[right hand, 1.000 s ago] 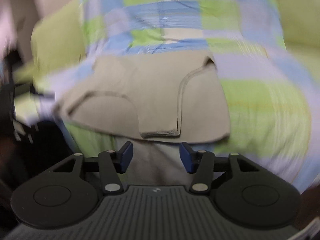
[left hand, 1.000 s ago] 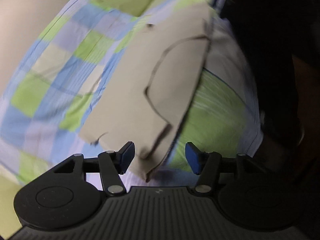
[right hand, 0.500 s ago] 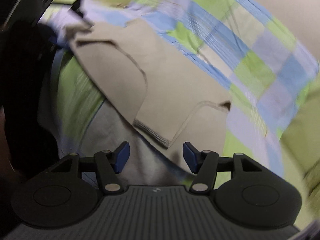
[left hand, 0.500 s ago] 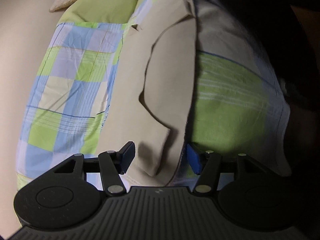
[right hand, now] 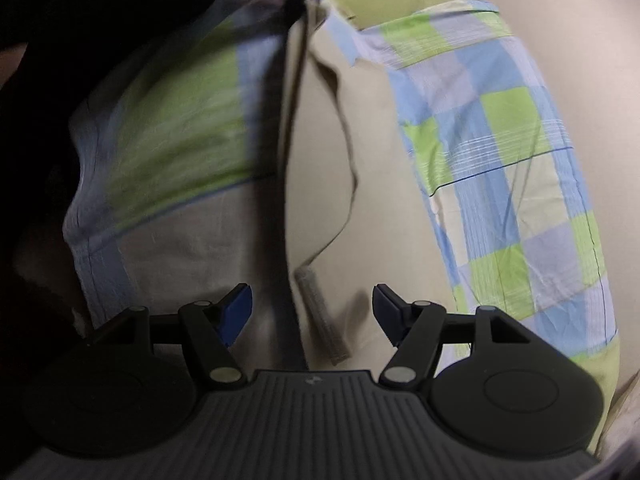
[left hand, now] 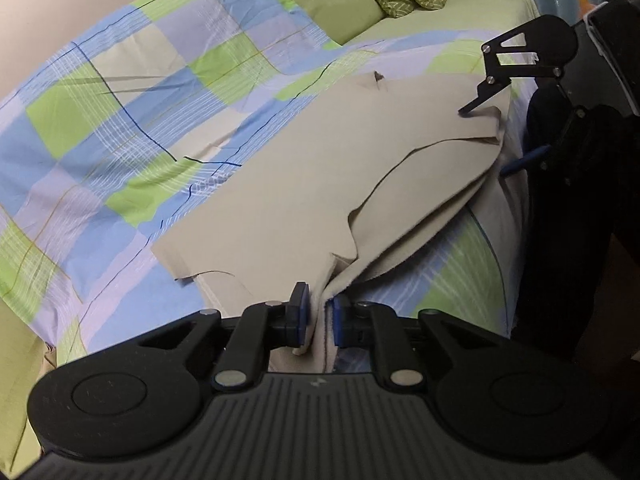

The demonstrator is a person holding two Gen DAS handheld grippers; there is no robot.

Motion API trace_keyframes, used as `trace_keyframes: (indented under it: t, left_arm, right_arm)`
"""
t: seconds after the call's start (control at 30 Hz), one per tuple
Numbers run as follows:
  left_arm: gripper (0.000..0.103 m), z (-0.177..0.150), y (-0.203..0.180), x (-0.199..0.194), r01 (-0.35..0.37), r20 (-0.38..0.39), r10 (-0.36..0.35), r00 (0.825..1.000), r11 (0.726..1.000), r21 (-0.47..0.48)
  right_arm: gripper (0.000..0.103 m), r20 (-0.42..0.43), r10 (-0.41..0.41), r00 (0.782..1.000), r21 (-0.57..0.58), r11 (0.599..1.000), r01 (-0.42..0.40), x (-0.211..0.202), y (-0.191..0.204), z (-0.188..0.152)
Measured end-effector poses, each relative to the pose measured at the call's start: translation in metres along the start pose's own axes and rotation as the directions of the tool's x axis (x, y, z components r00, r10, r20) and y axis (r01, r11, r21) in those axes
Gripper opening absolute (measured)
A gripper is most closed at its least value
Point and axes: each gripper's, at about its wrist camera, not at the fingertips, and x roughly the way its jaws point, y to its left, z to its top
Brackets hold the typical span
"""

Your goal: Fold clothes

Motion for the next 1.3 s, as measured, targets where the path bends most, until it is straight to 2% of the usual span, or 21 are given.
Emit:
trace_keyframes:
  t: [0.03,0.17,0.2,0.27,0.33,0.47,0.63,0.83,1.0,1.03,1.1,1.13,1.2,1.3]
  left_arm:
    - [0.013,0.000,-0.001,-0.001,-0.001,0.001,0.001,1.000,1.000,0.015]
    - [0.013,0.000,-0.003,-0.001,0.002,0.001,-0.002,1.000,0.999,0.038]
    - [0.011,0.000,-0.002,-0.001,0.005,-0.003,-0.004,1.000,0.999,0.040]
    - [0.010,0.002,0.000,-0.001,0.006,-0.003,-0.006,1.000,0.999,0.045]
    - [0.007,0.005,0.001,-0.007,-0.004,0.001,0.004,1.000,0.998,0.058]
    - [0.006,0.022,0.015,-0.020,-0.035,0.030,0.032,0.999,0.996,0.083]
    - [0.006,0.059,0.061,-0.017,-0.091,0.099,0.081,0.992,0.990,0.105]
    - [0.005,0.102,0.130,0.011,-0.134,0.155,0.116,0.981,0.985,0.110]
    - [0.005,0.135,0.205,0.034,-0.202,0.186,0.187,0.965,0.977,0.068]
    - [0.005,0.139,0.215,0.034,-0.219,0.188,0.203,0.961,0.974,0.066]
    - [0.005,0.147,0.235,0.023,-0.292,0.192,0.273,0.943,0.953,0.080]
    - [0.005,0.149,0.238,0.021,-0.306,0.193,0.286,0.939,0.948,0.084]
    - [0.005,0.152,0.239,-0.002,-0.352,0.206,0.328,0.922,0.931,0.091]
    - [0.005,0.150,0.219,-0.031,-0.392,0.202,0.361,0.910,0.909,0.139]
  right_arm:
    - [0.044,0.005,-0.002,1.000,0.016,1.000,0.002,-0.001,-0.002,-0.001]
    - [0.018,0.040,-0.014,0.999,0.095,0.995,0.011,-0.010,-0.017,-0.003]
    - [0.008,0.041,-0.012,0.999,0.103,0.995,0.007,-0.010,-0.019,-0.003]
    - [0.004,0.041,0.003,0.999,0.137,0.991,-0.009,-0.009,-0.026,-0.005]
    - [0.003,0.040,0.017,0.999,0.173,0.985,-0.024,-0.012,-0.037,-0.004]
    - [0.003,0.063,-0.011,0.998,0.218,0.976,-0.003,-0.033,-0.068,0.003]
    - [0.002,0.080,-0.048,0.996,0.218,0.975,0.030,-0.040,-0.120,0.007]
    - [0.002,0.074,-0.042,0.996,0.221,0.975,0.024,0.002,-0.219,0.008]
    - [0.002,0.089,-0.114,0.990,0.195,0.976,0.095,0.047,-0.292,0.018]
    - [0.002,0.105,-0.141,0.984,0.183,0.976,0.121,0.057,-0.310,0.024]
    - [0.002,0.137,-0.179,0.974,0.166,0.974,0.155,0.069,-0.330,0.034]
    - [0.002,0.171,-0.213,0.962,0.155,0.970,0.187,0.076,-0.344,0.042]
    - [0.002,0.204,-0.248,0.947,0.154,0.964,0.219,0.080,-0.355,0.049]
    - [0.002,0.280,-0.305,0.910,0.176,0.948,0.264,0.079,-0.362,0.054]
